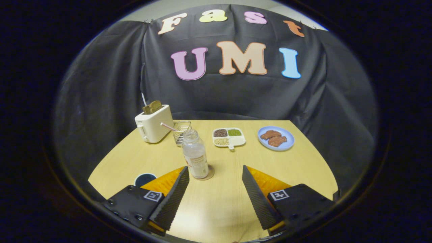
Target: Take the bottle from table, then pour the juice into the cup, finally place the bottle on the coaster
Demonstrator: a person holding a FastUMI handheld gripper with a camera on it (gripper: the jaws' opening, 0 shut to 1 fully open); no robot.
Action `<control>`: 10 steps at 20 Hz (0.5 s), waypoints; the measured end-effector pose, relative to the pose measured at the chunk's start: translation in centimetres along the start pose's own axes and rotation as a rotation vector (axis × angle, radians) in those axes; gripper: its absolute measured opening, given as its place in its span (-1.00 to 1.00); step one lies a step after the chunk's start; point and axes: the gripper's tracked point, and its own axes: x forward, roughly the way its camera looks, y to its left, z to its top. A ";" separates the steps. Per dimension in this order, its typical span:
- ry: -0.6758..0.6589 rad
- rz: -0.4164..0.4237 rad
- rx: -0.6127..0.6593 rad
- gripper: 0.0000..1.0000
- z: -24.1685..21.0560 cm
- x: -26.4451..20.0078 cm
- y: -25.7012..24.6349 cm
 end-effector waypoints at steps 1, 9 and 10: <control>-0.004 -0.008 -0.005 0.98 0.2 -0.5 -0.4; -0.038 -0.022 0.007 0.98 0.7 -3.6 -2.8; -0.038 -0.018 0.006 0.98 0.5 -3.9 -3.1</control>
